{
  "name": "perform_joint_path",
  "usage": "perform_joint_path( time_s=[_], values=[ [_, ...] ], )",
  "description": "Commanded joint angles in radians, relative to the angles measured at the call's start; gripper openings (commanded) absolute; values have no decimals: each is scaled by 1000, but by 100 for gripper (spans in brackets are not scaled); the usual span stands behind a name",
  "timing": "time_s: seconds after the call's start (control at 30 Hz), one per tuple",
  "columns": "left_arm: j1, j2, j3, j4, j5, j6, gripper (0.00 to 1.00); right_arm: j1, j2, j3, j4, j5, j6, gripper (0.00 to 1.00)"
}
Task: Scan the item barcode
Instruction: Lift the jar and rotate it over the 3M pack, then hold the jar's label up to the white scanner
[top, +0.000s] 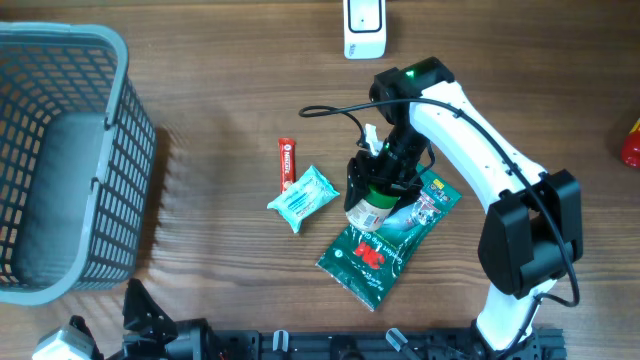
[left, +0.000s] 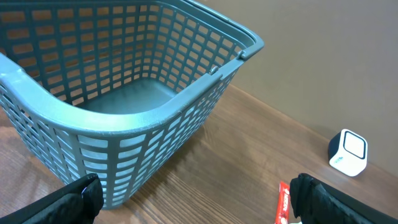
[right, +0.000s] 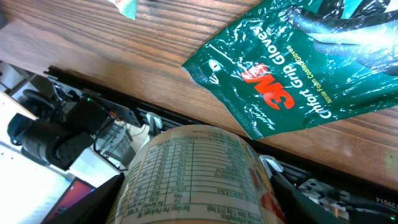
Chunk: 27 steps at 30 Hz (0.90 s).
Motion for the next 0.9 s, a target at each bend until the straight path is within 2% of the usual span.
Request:
perform_joint_path(
  time_s=[0.0,0.07,0.2,0.53,0.87],
  values=[
    [-3,-3,2,3,8,-5,100,3,-29,-5,-3,-33,-20,66],
    [-3,-3,2,3,8,-5,100,3,-29,-5,12,58,-16,66],
    [-3,-3,2,3,8,-5,100,3,-29,-5,94,81,28,66],
    [-3,-3,2,3,8,-5,100,-67,-30,2,638,378,296,65],
    [-3,-3,2,3,8,-5,100,-84,-29,2,1033,620,294,65]
  ],
)
